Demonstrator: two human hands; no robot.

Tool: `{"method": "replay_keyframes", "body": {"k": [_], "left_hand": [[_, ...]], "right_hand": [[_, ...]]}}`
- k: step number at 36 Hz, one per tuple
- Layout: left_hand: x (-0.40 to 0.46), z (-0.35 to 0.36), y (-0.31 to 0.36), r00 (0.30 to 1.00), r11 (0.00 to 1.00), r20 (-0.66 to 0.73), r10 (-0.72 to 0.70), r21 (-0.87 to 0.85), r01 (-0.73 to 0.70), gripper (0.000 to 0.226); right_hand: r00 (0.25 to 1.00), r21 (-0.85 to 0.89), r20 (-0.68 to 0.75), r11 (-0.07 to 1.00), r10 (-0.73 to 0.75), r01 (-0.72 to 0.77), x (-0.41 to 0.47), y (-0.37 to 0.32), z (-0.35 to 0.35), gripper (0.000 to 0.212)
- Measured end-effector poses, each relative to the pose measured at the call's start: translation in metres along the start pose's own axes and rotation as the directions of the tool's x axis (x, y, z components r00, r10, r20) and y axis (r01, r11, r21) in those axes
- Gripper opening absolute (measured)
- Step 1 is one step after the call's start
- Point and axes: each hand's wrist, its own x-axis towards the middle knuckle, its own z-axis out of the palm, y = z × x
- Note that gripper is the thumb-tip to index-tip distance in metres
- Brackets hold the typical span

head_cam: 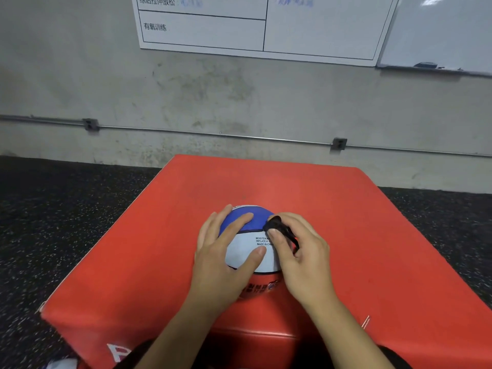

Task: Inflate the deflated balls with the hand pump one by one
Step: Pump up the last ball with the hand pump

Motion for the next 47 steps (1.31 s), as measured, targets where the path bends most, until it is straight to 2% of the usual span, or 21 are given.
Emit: {"method": "replay_keyframes", "body": {"k": [6, 9, 12, 17, 19, 24, 32, 36, 40, 44, 47], "left_hand": [[0.001, -0.001, 0.000, 1.000, 1.000, 0.000, -0.013, -0.005, 0.013, 0.063], [0.000, -0.002, -0.002, 1.000, 1.000, -0.001, -0.021, -0.019, 0.021, 0.063], [-0.001, -0.001, -0.001, 1.000, 1.000, -0.004, 0.006, -0.010, -0.006, 0.062], [-0.003, -0.002, 0.000, 1.000, 1.000, 0.000, 0.008, 0.003, -0.008, 0.064], [-0.003, -0.006, -0.002, 1.000, 1.000, 0.015, -0.004, 0.004, 0.004, 0.070], [-0.004, -0.016, -0.006, 0.995, 0.998, 0.079, -0.059, 0.003, 0.059, 0.104], [0.005, -0.027, -0.019, 0.994, 1.000, -0.107, -0.023, -0.011, 0.022, 0.087], [0.019, -0.033, -0.030, 0.984, 0.999, -0.175, -0.039, -0.011, 0.037, 0.086], [0.025, -0.034, -0.036, 0.986, 0.998, -0.154, -0.059, 0.003, 0.060, 0.087], [0.026, -0.035, -0.035, 0.986, 0.998, -0.158, -0.048, 0.025, 0.053, 0.088], [0.026, -0.039, -0.028, 0.982, 0.999, -0.187, -0.024, 0.026, 0.029, 0.092]], "right_hand": [[1.000, 0.025, -0.019, 1.000, -0.011, 0.012, 0.002, -0.002, 0.003, 0.013], [0.995, 0.110, -0.096, 0.994, -0.005, 0.015, 0.009, -0.007, -0.002, 0.013], [0.989, 0.109, -0.147, 0.993, -0.017, 0.033, 0.013, -0.009, -0.007, 0.013], [0.983, 0.231, -0.145, 0.970, 0.116, -0.080, 0.007, -0.001, -0.002, 0.015], [0.977, 0.281, -0.130, 0.951, 0.171, -0.129, 0.006, 0.005, 0.000, 0.018], [0.964, 0.322, -0.116, 0.928, 0.237, -0.189, 0.008, 0.028, 0.010, 0.033], [0.967, 0.245, -0.171, 0.959, 0.188, -0.143, 0.051, 0.046, 0.021, 0.039], [0.983, 0.171, -0.089, 0.974, 0.163, -0.146, 0.067, 0.056, 0.036, 0.042], [0.978, 0.127, 0.058, 0.970, 0.201, -0.206, 0.061, 0.066, 0.053, 0.058], [0.958, 0.174, 0.039, 0.942, 0.284, -0.286, 0.052, 0.060, 0.059, 0.052], [0.950, 0.261, 0.097, 0.913, 0.298, -0.313, 0.042, 0.042, 0.056, 0.046]]}}
